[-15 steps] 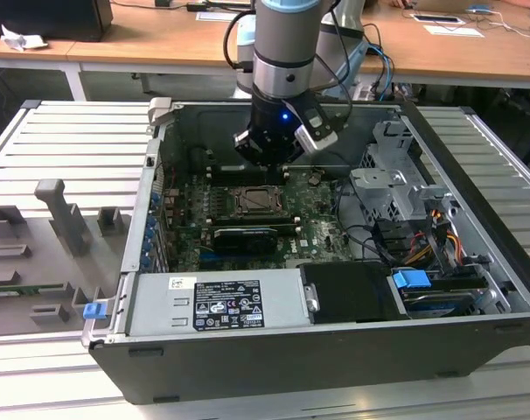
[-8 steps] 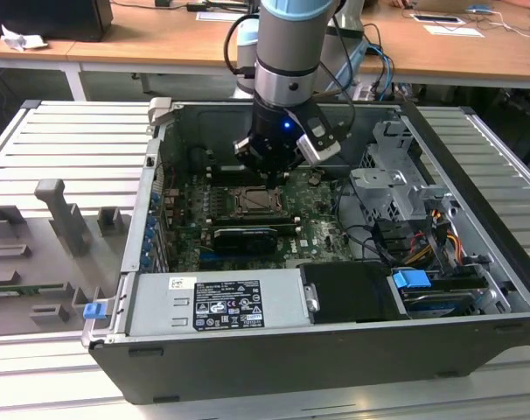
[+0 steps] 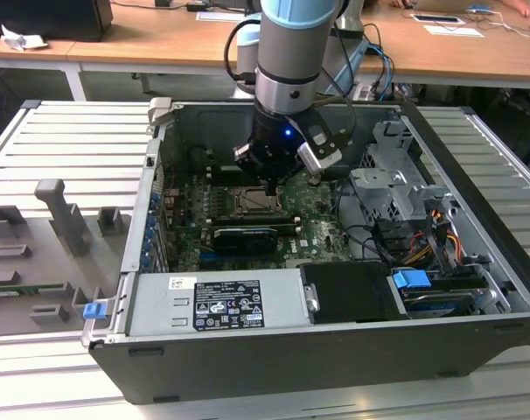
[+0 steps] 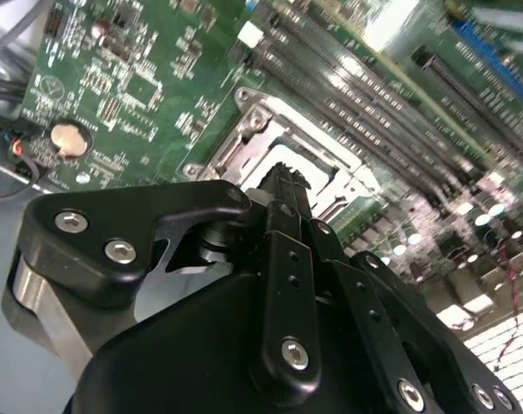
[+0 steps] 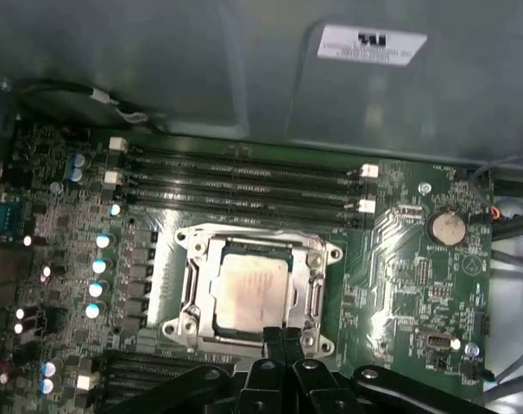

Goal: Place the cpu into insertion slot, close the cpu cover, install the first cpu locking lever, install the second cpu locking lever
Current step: 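Install the second cpu locking lever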

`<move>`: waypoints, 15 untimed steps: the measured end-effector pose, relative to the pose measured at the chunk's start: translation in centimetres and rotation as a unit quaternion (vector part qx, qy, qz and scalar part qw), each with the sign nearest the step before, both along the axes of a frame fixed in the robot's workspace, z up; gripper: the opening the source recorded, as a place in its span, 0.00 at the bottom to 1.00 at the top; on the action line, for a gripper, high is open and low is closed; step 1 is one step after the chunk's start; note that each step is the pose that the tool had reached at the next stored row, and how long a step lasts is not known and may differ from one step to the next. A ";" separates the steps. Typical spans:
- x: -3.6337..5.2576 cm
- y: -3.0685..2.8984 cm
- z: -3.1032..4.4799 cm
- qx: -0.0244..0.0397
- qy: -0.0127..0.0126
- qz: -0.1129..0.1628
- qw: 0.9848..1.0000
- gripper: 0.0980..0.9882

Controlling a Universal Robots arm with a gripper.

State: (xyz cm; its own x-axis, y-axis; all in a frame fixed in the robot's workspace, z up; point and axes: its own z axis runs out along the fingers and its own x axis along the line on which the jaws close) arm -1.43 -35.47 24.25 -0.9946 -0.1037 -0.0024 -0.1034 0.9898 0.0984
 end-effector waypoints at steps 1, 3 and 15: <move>0.00 -0.26 -0.03 0.000 0.000 0.000 1.000 0.01; 0.00 -0.93 -0.08 0.000 0.000 0.000 1.000 0.01; -2.62 -1.97 -1.40 0.004 0.000 0.001 1.000 0.01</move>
